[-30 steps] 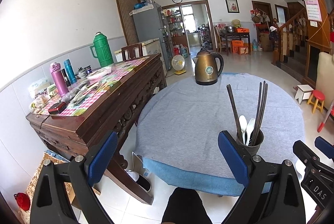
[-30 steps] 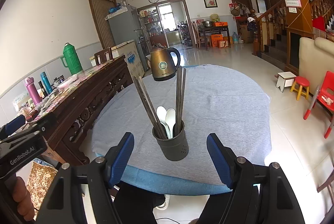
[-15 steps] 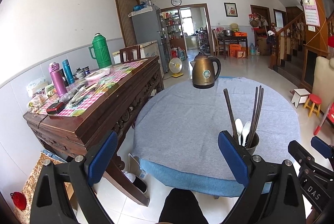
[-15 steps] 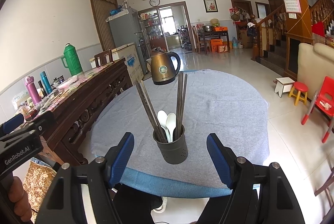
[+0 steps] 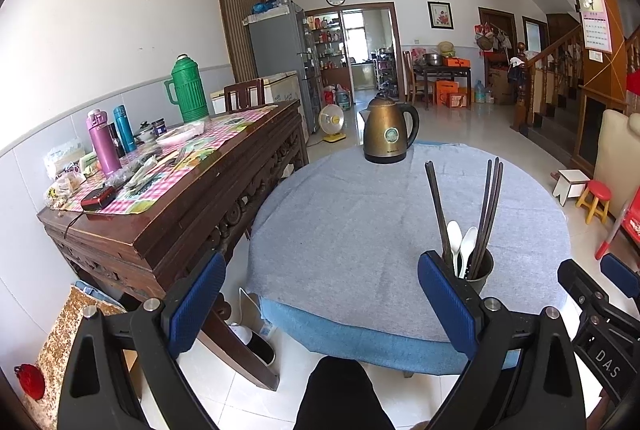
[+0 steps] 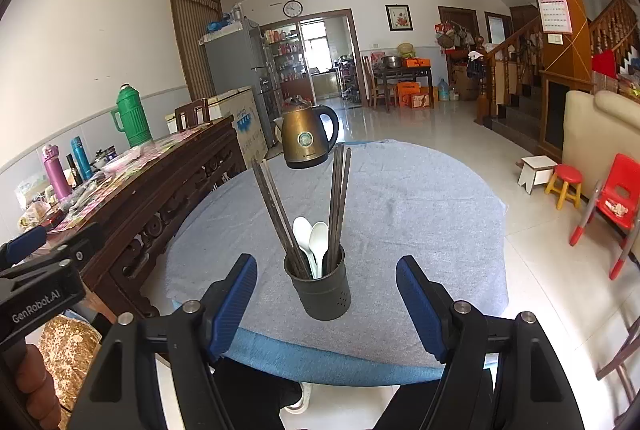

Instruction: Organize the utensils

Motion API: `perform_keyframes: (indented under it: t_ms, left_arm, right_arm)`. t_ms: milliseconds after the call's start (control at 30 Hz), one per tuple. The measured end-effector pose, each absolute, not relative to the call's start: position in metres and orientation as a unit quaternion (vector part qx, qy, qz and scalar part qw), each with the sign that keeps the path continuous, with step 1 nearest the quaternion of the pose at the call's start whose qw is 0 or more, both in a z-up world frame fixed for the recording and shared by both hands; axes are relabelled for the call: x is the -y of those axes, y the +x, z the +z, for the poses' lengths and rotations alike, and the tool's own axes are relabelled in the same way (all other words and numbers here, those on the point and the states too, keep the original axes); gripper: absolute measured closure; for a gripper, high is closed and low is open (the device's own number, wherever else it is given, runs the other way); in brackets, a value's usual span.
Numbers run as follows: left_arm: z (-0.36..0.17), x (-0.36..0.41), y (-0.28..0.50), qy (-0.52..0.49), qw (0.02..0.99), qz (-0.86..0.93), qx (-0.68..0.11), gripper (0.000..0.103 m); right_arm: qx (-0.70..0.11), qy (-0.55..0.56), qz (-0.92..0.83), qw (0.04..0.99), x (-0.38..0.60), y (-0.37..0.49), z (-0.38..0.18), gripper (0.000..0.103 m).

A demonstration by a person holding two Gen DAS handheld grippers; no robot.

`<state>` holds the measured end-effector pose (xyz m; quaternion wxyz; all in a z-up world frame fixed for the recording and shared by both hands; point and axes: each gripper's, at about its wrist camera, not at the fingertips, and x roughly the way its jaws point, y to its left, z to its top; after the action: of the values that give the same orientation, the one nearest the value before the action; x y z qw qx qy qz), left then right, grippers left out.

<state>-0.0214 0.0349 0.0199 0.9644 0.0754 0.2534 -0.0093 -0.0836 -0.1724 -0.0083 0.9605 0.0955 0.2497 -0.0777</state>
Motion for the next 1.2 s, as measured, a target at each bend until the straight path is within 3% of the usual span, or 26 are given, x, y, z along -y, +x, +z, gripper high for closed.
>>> perform_keyframes:
  t_ms: [1200]
  left_arm:
    - [0.005, -0.054, -0.019, 0.041, 0.963, -0.019, -0.266, 0.006]
  right_arm:
    - [-0.247, 0.071, -0.094, 0.962, 0.154, -0.086, -0.003, 0.027]
